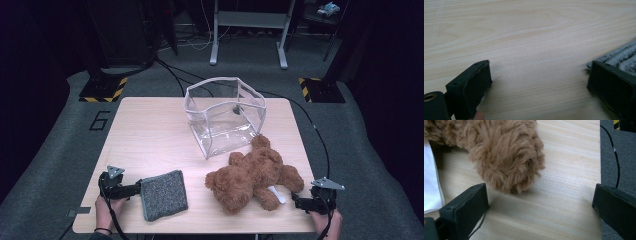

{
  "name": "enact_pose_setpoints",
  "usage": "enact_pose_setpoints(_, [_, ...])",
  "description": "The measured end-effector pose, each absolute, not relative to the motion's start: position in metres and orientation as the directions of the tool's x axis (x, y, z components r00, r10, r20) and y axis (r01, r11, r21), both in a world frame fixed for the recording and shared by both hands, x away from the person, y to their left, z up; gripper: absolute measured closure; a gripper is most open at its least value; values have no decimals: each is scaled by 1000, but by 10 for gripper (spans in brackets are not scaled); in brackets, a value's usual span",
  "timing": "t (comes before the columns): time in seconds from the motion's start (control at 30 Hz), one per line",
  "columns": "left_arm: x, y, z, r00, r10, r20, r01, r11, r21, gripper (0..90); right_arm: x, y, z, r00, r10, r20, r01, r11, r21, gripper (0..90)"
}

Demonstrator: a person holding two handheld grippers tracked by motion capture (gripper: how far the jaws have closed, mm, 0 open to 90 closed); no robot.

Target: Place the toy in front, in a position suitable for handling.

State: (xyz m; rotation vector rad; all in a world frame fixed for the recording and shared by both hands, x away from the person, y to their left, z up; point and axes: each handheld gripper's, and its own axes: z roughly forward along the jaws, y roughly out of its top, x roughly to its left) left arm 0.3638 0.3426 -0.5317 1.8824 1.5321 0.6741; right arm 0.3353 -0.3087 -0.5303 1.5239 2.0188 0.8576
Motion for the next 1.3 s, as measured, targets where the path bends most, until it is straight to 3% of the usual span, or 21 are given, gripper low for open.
enact_pose_setpoints(0.7, [363,342,-530,177,984,25,674,-140,726,21,336,-309,-530,-269,963,6,671,183,719,0])
enact_pose_setpoints(0.87, [360,341,-515,151,987,46,636,-133,761,22,336,-309,-530,-265,964,6,672,180,718,0])
enact_pose_setpoints(1.3, [382,290,-460,299,953,51,545,-215,810,0,336,-309,-530,-261,965,6,673,178,718,0])
